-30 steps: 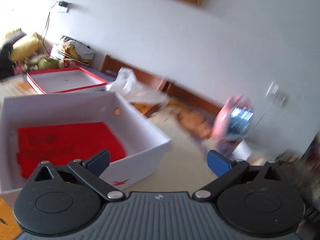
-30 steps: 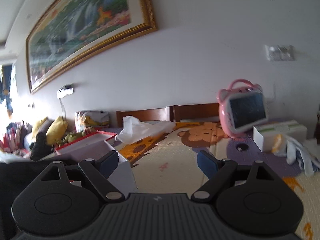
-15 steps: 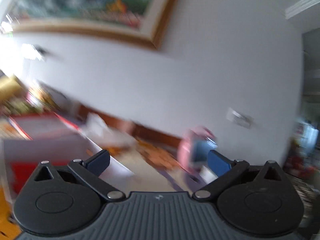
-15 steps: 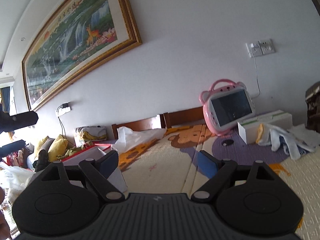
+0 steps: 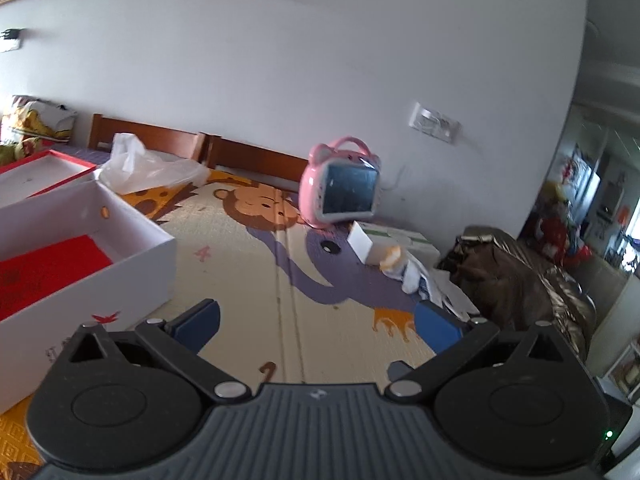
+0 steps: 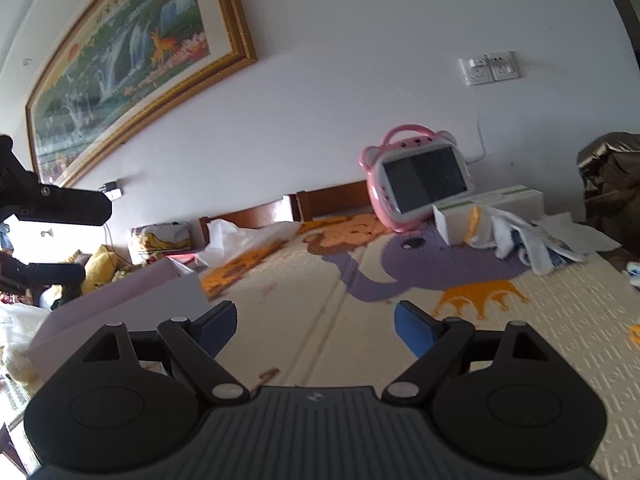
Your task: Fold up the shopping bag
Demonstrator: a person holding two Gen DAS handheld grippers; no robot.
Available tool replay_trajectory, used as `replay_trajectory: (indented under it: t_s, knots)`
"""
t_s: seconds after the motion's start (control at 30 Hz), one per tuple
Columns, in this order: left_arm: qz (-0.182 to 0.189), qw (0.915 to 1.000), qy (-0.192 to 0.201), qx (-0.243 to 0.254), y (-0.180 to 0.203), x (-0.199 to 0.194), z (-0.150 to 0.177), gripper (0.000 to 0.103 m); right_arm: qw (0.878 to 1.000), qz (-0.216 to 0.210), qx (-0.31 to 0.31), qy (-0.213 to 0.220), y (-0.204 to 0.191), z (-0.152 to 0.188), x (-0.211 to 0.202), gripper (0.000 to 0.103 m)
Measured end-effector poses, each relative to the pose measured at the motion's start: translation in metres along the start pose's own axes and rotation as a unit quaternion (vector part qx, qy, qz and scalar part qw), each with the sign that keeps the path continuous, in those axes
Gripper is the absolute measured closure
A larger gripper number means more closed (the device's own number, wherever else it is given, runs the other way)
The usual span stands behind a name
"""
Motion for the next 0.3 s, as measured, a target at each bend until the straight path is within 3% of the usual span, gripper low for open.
replay_trajectory:
  t_s: [0.13, 0.2, 0.3]
  knots:
    - [-0.014, 0.9998, 0.005, 0.011, 0.014, 0.005, 0.002, 0.0, 1.0, 0.008, 0.008, -0.006, 0.012, 0.004, -0.003, 0.014]
    - [-0.067, 0.9963, 0.016, 0.051, 0.021, 0.011, 0.005, 0.0, 1.0, 0.012, 0.012, -0.009, 0.018, 0.006, -0.005, 0.014]
    - [-0.106, 0.9906, 0.021, 0.083, 0.027, 0.021, 0.01, 0.001, 1.0, 0.018, 0.017, -0.014, 0.027, 0.009, -0.007, 0.014]
Point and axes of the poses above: each gripper's, at about its wrist camera, not at the fingertips, and x roughly the way its jaws point, y to its right, z to its underside, the point moved 6 cm from there along x, roughly the way its jaws point, and after that the axes turned 4 degrees about z, right-handed, at the moved point
